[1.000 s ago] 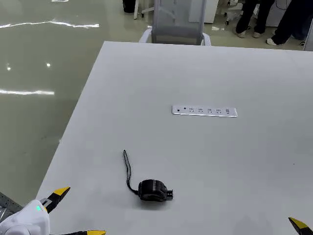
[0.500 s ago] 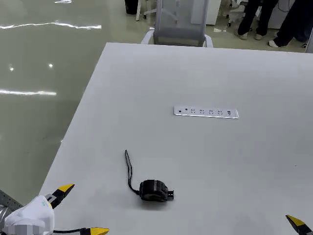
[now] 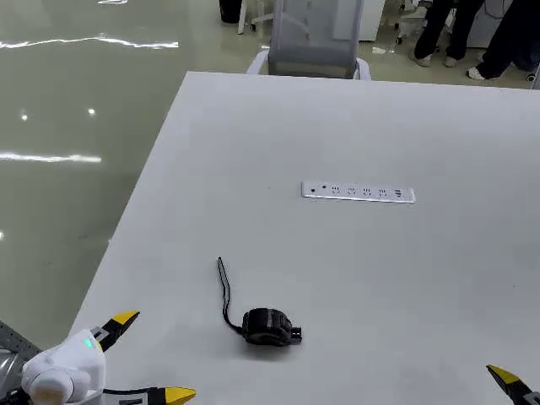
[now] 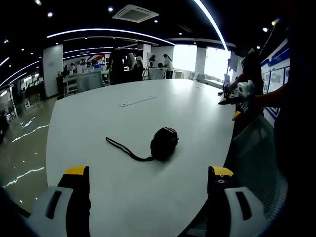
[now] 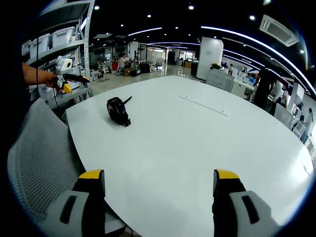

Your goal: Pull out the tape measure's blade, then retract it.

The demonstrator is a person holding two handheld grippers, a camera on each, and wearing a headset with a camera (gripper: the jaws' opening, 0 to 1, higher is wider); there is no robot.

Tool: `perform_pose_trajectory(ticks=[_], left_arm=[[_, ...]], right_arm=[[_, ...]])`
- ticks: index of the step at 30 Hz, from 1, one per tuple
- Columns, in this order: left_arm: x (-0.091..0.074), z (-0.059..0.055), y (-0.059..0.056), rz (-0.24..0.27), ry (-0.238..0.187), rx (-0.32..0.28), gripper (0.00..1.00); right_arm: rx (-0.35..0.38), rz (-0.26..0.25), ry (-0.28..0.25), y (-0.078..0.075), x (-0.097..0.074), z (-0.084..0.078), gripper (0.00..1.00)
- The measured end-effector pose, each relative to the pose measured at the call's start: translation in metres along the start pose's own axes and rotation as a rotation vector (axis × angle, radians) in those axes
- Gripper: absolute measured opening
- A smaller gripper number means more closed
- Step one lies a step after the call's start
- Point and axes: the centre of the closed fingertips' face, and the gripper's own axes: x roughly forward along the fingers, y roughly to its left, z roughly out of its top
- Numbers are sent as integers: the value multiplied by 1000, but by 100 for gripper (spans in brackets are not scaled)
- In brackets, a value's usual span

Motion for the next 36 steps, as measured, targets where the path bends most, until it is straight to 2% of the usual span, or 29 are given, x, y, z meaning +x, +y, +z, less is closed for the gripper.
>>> perform_pose_trajectory(ticks=[11,18,21,24,35,36], left_arm=[[13,6,-2,-27,5,22,99],[23,14,-11,-62,5,49,99],[30,17,-12,-73,12,66,99],[36,22,-13,-87,2,81,99],[68,25,-18,-151,39,148,93],[71,25,-18,-158,45,154,92]], right_arm=[[-47,34,4,5,13,12,90],[-108,85,-7,16,27,33,88],[-136,112,-9,20,37,43,87],[-155,133,-23,24,45,54,85],[-237,240,-29,49,90,83,78],[-244,264,-24,53,96,84,77]])
